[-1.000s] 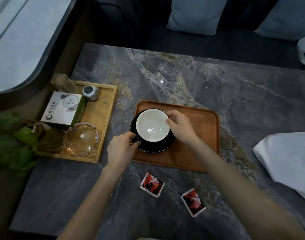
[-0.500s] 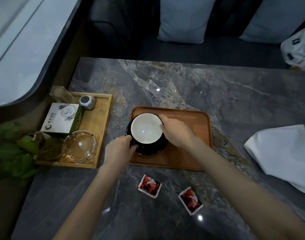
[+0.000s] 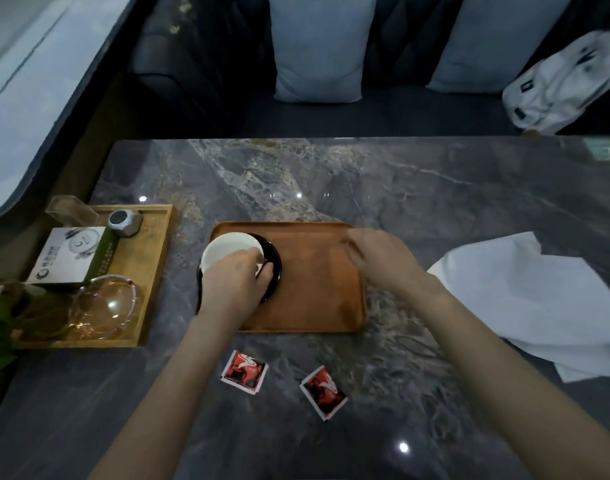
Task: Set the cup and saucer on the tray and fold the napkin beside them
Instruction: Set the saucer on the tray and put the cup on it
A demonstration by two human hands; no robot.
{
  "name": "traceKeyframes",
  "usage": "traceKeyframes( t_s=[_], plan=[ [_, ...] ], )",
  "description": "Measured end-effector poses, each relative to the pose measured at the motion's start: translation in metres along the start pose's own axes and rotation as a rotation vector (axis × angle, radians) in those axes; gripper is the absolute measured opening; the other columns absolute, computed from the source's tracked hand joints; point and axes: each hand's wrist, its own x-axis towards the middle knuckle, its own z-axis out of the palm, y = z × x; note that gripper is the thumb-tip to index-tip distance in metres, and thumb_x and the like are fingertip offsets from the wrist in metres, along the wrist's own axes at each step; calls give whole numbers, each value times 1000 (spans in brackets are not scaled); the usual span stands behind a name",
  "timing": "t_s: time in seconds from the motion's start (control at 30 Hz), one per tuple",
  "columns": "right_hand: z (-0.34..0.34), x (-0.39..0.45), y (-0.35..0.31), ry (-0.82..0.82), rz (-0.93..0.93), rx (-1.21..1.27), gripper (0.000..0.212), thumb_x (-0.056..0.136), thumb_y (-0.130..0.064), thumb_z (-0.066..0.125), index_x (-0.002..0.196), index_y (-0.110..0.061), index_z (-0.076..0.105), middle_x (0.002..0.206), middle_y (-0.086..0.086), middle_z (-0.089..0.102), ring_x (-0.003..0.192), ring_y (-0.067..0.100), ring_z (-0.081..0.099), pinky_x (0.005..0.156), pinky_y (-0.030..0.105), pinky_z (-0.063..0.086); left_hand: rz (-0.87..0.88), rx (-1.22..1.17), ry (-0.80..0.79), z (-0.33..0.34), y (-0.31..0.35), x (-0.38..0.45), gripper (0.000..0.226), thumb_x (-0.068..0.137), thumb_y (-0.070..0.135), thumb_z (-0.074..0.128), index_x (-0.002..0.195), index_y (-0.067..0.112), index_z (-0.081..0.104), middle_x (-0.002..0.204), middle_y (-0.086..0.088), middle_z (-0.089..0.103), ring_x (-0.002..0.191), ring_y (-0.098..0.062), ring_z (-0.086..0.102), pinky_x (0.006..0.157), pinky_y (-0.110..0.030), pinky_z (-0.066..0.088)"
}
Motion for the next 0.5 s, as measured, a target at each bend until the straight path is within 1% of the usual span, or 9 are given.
traceKeyframes(
  t_s=[0.1,0.17,0.23,0.3,0.33,0.4,0.47,0.5],
  plan=[
    [-11,-30,41,101,61,103,27,93,-20,45,115,-15,58,114,10,66,103,30,60,79,37,46,92,-90,43,16,56,-1,24,88,29,52,91,8,63,93,-12,67,87,-33,62,65,-36,44],
    [-16,-53,69,188,106,148,29,93,-20,47,120,-14,54,108,12,68,97,31,62,75,37,46,183,-161,71,32,93,-5,24,85,28,53,88,8,64,88,-14,66,82,-35,62,62,-37,46],
    [-17,-78,94,268,153,212,33,92,-19,50,125,-14,50,102,9,67,91,27,62,70,33,45,239,-213,37,54,128,-9,22,86,26,53,90,7,64,90,-15,65,84,-36,61,64,-39,47],
    [-13,-103,118,327,200,250,36,91,-19,53,126,-14,49,102,7,65,94,24,59,73,30,42,268,-277,2,77,162,-13,24,88,25,50,94,7,64,95,-15,63,89,-33,59,68,-39,47],
    [-8,-115,130,338,226,243,38,90,-20,54,127,-12,48,106,7,64,99,25,58,77,31,43,300,-299,0,90,177,-15,29,87,27,46,93,6,64,95,-14,64,90,-32,60,69,-39,47],
    [5,-135,152,300,268,224,45,87,-24,56,129,-9,47,119,11,61,110,28,53,89,35,44,362,-323,-32,116,202,-19,37,84,27,39,91,3,65,96,-15,65,90,-32,61,75,-36,46],
    [18,-150,169,214,274,173,53,84,-33,52,129,-6,48,127,15,57,116,31,51,99,38,41,392,-313,-87,144,220,-26,40,83,25,37,97,2,66,105,-16,66,96,-32,63,82,-36,51],
    [24,-156,177,176,259,121,56,81,-37,50,127,-4,50,126,16,58,116,33,53,100,40,41,395,-298,-123,156,227,-30,40,82,24,38,101,2,65,110,-17,66,99,-33,63,83,-38,53]
  ],
)
